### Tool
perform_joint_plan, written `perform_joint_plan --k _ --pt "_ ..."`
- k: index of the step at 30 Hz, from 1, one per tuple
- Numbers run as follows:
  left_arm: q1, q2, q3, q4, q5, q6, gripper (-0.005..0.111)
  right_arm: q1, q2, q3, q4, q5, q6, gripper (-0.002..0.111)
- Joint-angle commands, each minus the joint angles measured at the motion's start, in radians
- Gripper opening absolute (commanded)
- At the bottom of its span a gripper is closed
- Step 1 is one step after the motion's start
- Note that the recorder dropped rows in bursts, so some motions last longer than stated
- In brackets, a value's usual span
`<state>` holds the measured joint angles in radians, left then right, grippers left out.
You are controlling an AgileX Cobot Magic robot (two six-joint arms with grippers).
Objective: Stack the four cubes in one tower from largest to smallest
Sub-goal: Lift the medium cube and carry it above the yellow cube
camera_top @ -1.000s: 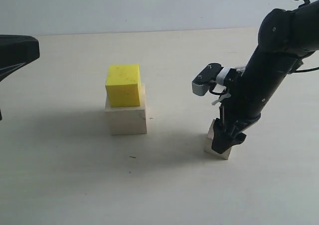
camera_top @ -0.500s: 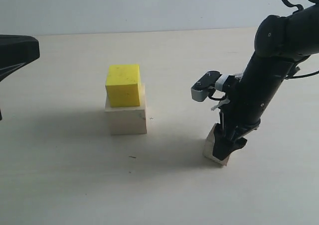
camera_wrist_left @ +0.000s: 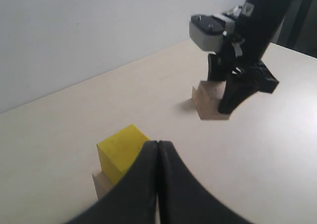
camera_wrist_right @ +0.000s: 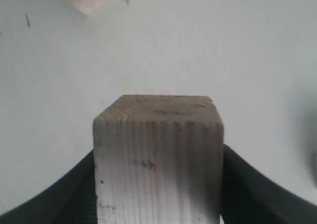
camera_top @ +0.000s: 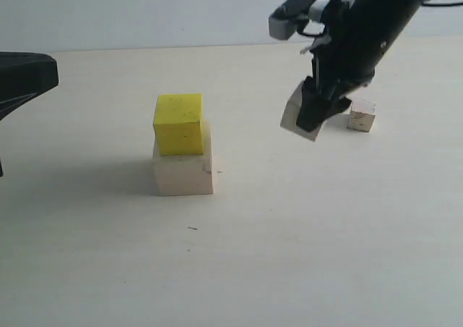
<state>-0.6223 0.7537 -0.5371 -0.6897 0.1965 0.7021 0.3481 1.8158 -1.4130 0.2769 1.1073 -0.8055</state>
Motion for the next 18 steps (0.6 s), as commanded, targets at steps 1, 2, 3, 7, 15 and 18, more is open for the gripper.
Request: perform_joint_plan --k 1,2,3,7,15,18 --pt "-0.005 -0.009 0.001 0.001 0.009 -0.001 0.000 0.002 0.008 -0.172 -0.021 0.062 -0.051 0.000" --pt "-0.005 -0.009 0.001 0.001 0.009 -0.001 0.000 0.002 0.013 -0.212 -0.016 0.082 -0.077 0.000" --pt "-0.005 -0.009 0.001 0.001 0.009 -0.001 0.000 0.002 0.021 -0.242 -0.012 0.096 -0.096 0.000" --pt "-0.005 -0.009 0.001 0.001 0.009 -0.001 0.000 0.002 0.053 -0.368 0.051 0.114 -0.163 0.000" --pt "-0.005 -0.009 0.001 0.003 0.010 -0.001 0.000 0.093 0.173 -0.532 0.060 0.114 -0.197 0.000" --pt "-0.005 -0.009 0.001 0.003 0.010 -0.001 0.000 0.141 0.215 -0.579 0.050 0.114 -0.197 0.000"
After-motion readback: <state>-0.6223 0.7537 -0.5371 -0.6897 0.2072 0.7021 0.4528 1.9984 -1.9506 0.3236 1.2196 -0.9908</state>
